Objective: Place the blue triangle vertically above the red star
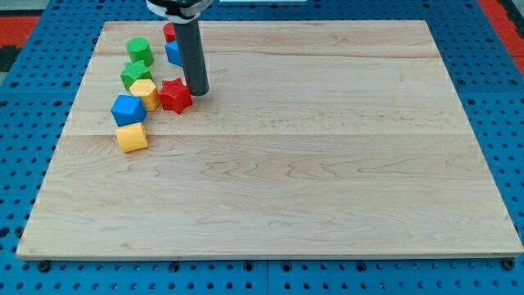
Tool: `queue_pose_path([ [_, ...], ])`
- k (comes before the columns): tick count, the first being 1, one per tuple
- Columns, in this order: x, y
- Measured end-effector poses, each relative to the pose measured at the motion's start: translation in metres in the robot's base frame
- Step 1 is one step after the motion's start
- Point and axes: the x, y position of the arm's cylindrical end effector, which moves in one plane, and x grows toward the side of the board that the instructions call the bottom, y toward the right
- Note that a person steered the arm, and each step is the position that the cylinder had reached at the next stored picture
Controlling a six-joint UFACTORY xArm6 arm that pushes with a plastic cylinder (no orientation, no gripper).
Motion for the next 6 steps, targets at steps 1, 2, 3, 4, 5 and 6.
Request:
queue_pose_path([
  [1,-0.054,0.004],
  [2,-0.035,-0.033],
  [3,-0.017,-0.033],
  [4,0.000,-0.033],
  [5,0.016,-0.022],
  [6,0.023,-0.008],
])
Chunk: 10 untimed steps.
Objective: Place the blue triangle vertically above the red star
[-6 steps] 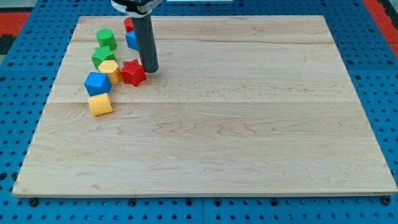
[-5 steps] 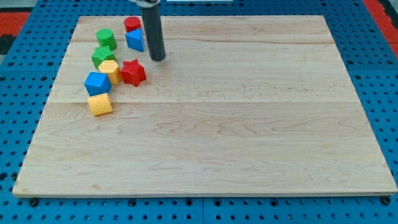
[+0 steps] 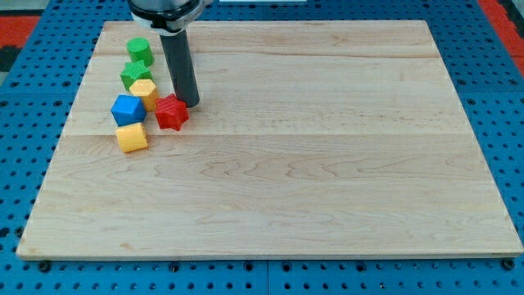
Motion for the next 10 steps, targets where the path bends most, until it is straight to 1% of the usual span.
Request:
queue_pose_path([
  [1,0.019,0.047],
  [2,0.015,0.047],
  [4,-0.020,-0.014],
  [5,-0.024,-0.040],
  [6,-0.008,-0.053],
  [7,0.005,-0.038],
  [8,0.008,-0.031],
  [9,-0.005,-0.032],
  [10,-0.051,-0.001],
])
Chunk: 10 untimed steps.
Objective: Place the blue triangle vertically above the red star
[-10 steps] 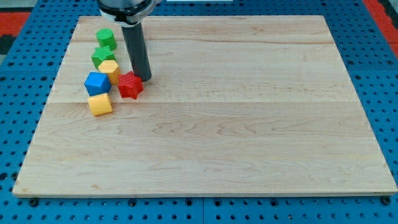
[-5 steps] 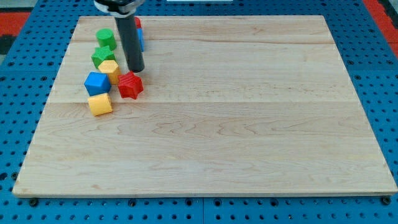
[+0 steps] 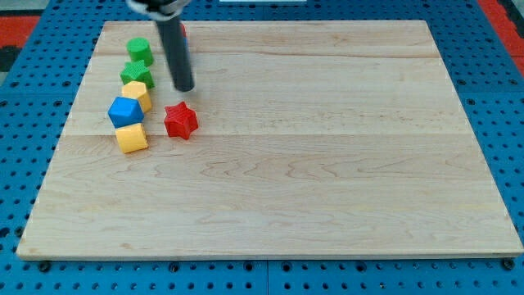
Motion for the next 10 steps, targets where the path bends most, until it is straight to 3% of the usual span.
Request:
queue_pose_path([
  [1,-0.053,0.074],
  [2,-0.114,0.057],
  [3,-0.114,-0.032],
  [4,-0.114,-0.057],
  [7,-0.048,0.005],
  [9,-0.070,-0.054],
  [10,-0.064,-0.054],
])
